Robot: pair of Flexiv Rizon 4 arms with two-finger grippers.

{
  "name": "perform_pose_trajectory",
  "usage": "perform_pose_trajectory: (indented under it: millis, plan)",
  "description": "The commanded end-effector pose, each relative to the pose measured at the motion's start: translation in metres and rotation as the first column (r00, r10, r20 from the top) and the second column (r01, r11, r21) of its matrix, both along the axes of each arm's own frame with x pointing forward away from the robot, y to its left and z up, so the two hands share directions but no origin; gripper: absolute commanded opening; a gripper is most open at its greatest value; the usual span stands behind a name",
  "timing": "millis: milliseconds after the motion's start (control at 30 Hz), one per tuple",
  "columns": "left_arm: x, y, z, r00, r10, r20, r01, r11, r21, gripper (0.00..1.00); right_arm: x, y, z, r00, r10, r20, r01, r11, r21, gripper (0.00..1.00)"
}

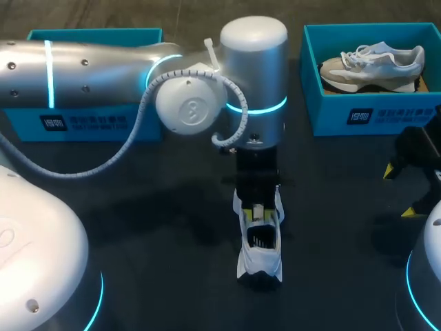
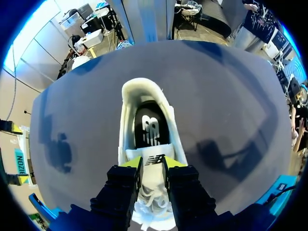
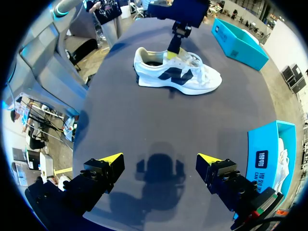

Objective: Take the shoe out of the shoebox, open the shoe tongue, remove and reinsert the insole, then place the shoe into the shoebox

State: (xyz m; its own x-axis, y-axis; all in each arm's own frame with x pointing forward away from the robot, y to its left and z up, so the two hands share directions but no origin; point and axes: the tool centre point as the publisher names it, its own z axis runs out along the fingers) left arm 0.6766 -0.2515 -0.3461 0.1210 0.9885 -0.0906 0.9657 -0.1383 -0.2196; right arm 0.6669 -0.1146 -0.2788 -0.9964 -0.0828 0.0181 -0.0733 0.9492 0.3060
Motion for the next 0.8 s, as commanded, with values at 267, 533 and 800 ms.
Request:
perform_pose_trajectory:
  millis: [267,533,800]
  plan:
    - [0.009,0.012,0.048,0.995,0.074,0.064,-0.071,0.997,-0.041,0.31,-0.001,0.000,0.000,1.000,-0.001,0.002,0.001,1.000,-0.003,1.00]
    - [0.002,0.016,0.066,0.933,0.360,0.014,-0.360,0.932,0.029,1.00,-0.001,0.000,0.000,1.000,-0.001,0.002,0.001,1.000,-0.003,1.00]
    - [-0.002,0.018,0.073,0.917,0.380,0.124,-0.385,0.923,0.019,1.00,-0.001,0.000,0.000,1.000,-0.001,0.002,0.001,1.000,-0.003,1.00]
